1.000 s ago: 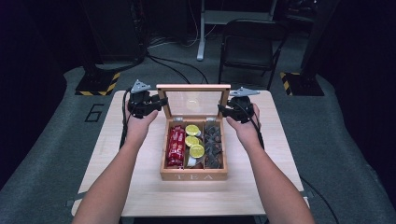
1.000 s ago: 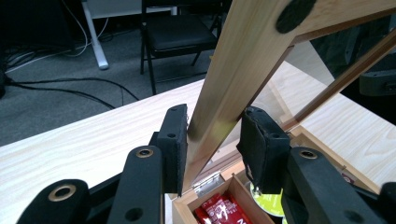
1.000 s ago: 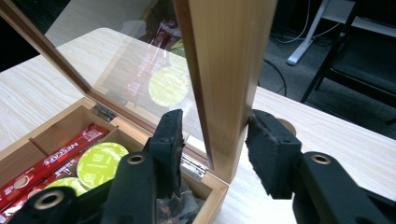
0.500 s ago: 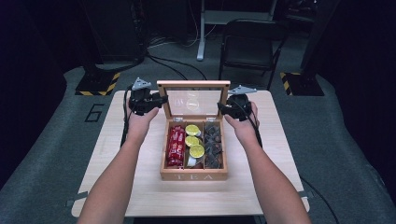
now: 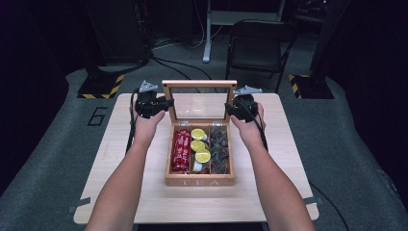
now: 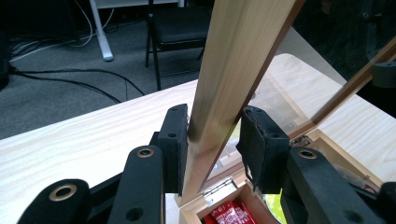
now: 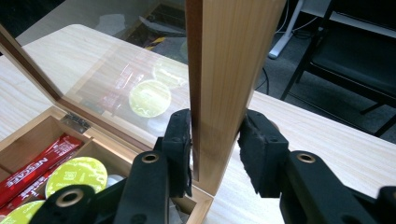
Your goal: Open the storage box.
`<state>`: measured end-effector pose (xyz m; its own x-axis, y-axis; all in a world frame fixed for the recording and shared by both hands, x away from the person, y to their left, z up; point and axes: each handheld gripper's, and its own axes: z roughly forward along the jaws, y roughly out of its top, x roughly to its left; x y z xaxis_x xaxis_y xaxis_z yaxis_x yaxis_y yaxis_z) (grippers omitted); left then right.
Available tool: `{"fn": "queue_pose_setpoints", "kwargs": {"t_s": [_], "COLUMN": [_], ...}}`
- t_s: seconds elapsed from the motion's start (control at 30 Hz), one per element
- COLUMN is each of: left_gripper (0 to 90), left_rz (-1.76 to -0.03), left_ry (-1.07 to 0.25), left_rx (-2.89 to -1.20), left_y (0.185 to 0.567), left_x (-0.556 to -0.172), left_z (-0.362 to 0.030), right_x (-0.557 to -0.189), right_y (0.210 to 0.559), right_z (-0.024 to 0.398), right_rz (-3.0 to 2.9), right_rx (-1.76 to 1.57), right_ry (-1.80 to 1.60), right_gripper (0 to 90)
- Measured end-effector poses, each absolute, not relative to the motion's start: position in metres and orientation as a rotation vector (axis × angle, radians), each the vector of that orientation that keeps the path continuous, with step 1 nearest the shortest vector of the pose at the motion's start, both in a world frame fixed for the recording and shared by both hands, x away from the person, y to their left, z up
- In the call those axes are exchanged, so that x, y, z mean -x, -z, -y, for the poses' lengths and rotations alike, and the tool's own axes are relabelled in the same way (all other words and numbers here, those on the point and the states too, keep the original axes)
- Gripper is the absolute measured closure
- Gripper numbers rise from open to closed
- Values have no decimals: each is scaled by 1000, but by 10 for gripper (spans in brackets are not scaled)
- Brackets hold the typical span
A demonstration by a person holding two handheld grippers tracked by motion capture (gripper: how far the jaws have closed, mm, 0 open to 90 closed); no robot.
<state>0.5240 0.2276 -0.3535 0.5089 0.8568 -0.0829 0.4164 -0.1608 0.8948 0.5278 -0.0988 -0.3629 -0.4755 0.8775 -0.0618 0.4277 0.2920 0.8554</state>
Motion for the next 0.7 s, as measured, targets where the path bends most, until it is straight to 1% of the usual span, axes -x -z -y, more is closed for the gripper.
{"fn": "queue_pose_setpoints", "kwargs": {"t_s": [0.3,0.43,0.7], "left_gripper": [638,641,640], "left_rz": [-1081,-1077,-1100], "left_ry": [-578,-607,-594], "left_rx": [-1779,-1787,-1762], "left_y": [353,354,355], "left_x": [-529,-529,-530], "left_z": [-227,-225,-225], "right_x": [-531,-534,-534], "right_y": [363,365,368], "right_z": [101,102,98], "right_rz": [-2021,-2022,-2016], "right_rx": [-1147,-1138,-1153], "right_ry": [-1121,-1133,-1106], "right_gripper": [628,629,614]}}
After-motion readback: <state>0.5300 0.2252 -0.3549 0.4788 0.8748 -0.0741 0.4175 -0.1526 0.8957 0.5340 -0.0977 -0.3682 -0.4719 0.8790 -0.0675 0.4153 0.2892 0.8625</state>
